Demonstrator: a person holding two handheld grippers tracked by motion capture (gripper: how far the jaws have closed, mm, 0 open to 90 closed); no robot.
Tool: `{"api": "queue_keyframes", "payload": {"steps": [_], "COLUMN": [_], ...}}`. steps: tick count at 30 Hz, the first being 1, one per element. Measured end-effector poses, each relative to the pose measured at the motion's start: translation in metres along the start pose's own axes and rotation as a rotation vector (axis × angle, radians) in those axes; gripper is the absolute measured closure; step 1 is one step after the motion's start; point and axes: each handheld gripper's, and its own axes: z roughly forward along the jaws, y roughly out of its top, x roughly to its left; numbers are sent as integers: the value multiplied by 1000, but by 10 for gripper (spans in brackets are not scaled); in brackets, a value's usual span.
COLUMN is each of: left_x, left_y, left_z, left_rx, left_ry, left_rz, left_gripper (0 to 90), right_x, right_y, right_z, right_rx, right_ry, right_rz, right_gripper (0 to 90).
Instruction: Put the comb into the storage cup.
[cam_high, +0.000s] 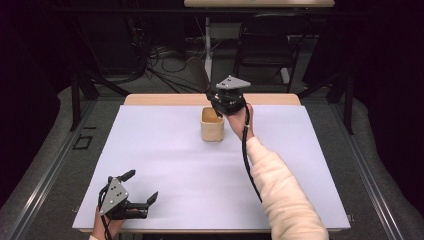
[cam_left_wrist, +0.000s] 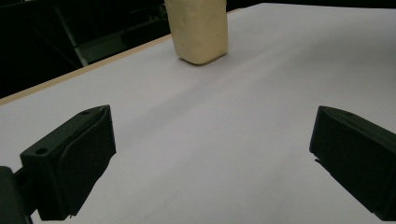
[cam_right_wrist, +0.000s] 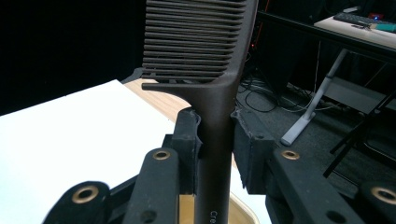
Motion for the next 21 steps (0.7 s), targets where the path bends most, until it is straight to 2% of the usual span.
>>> {"api": "queue_keyframes", "payload": {"steps": [21], "left_x": [1], "left_y": [0], "left_z": [-1], "left_rx": [0], "left_ry": [0], "left_rz": [-4], "left_gripper": [3], "right_x": [1], "right_y": [-9], "right_z": [8], "right_rx": [4], "right_ry": [4], "right_rz": [9], "right_gripper": [716]}}
